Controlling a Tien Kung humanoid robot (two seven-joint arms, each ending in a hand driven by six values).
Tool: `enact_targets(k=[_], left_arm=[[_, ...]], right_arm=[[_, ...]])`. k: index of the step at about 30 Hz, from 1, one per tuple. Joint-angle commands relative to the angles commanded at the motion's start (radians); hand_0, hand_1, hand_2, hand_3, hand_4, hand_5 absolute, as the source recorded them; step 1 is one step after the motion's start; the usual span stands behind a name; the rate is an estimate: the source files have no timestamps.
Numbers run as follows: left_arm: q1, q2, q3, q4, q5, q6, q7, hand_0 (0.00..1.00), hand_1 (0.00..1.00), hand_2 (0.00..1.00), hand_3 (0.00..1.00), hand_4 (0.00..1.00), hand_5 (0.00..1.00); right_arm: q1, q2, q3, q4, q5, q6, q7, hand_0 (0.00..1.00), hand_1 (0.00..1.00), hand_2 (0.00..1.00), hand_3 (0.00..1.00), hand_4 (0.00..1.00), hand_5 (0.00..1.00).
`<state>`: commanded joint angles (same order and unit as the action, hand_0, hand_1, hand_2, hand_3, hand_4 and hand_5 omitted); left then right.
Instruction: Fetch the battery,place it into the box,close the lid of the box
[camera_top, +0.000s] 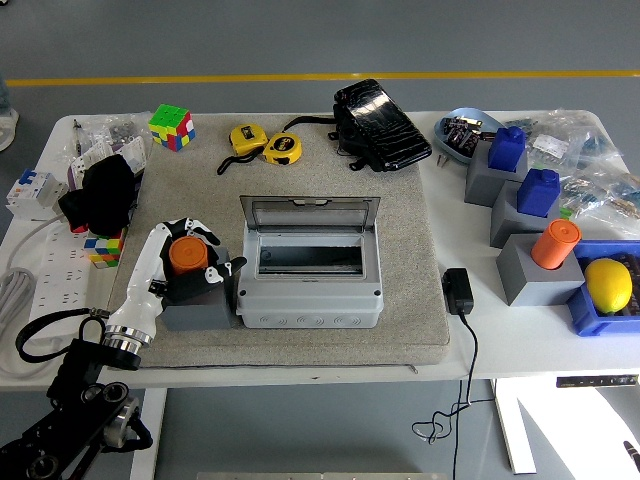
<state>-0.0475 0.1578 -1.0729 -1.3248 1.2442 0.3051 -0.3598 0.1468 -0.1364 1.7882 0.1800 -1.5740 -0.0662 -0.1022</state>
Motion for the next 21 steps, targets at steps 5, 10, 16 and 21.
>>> enact_targets(k=[5, 10, 16, 21], left_arm=[[0.0, 0.0, 0.002, 0.001, -0.001, 0.002, -0.002, 0.049, 0.096, 0.186, 0.251, 0.962, 0.085], [-0.004, -0.001, 0.003, 0.001, -0.013, 0.009, -0.01, 0.028, 0.076, 0.153, 0.208, 0.958, 0.122], [-0.007, -0.001, 0.004, 0.002, -0.028, 0.023, -0.018, 0.015, 0.053, 0.131, 0.178, 0.951, 0.147], [-0.009, -0.001, 0.005, 0.001, -0.039, 0.03, -0.023, 0.015, 0.053, 0.131, 0.178, 0.951, 0.147]], right_arm=[[0.0, 0.0, 0.001, 0.0, -0.001, 0.0, 0.0, 0.874, 0.818, 0.788, 0.839, 0.998, 0.998], [0.002, -0.001, 0.005, 0.0, -0.002, -0.001, 0.0, 0.874, 0.819, 0.789, 0.838, 0.998, 0.998], [0.003, 0.0, 0.004, 0.0, 0.002, -0.001, 0.001, 0.873, 0.819, 0.789, 0.839, 0.998, 0.998], [0.003, 0.0, 0.005, 0.0, 0.001, -0.001, 0.0, 0.873, 0.819, 0.789, 0.839, 0.998, 0.998]])
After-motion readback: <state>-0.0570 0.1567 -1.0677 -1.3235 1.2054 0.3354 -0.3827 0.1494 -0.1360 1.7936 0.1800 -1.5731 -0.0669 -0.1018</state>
